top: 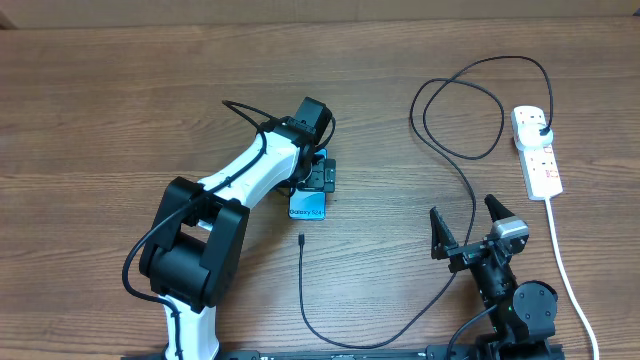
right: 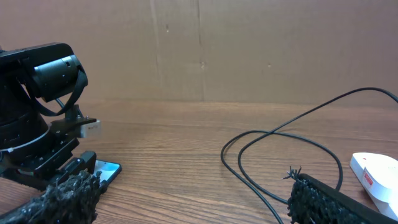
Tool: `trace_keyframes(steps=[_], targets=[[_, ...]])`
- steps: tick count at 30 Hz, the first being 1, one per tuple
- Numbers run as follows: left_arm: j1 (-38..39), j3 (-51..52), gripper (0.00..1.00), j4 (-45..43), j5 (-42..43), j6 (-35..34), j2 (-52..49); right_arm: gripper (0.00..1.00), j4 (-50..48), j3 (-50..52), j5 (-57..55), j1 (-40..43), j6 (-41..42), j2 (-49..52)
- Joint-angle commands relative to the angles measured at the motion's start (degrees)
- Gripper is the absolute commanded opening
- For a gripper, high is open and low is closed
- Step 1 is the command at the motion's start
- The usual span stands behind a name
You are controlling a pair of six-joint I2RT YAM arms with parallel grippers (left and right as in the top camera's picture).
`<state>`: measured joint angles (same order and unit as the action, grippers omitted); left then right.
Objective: Plug charger to phone and switch on socket
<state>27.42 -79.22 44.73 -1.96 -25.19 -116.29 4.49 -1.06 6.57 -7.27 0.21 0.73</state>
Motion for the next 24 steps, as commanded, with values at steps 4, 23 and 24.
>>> trace_keyframes(steps=[4,23,24], targets=[[0.4,1.4,1.0,0.2,-1.2,-0.5,-0.7,1.0,-0.2,0.6,-0.7,-0.3,-0.3,-0.5],[0.3,1.3,1.0,0.0,-1.2,0.8,-0.7,1.0,-0.2,0.6,-0.7,-0.3,-0.3,-0.5],[0.3,1.2,1.0,0.0,-1.2,1.2,-0.7,1.0,-0.2,0.6,-0.7,-0.3,-0.3,-0.5]])
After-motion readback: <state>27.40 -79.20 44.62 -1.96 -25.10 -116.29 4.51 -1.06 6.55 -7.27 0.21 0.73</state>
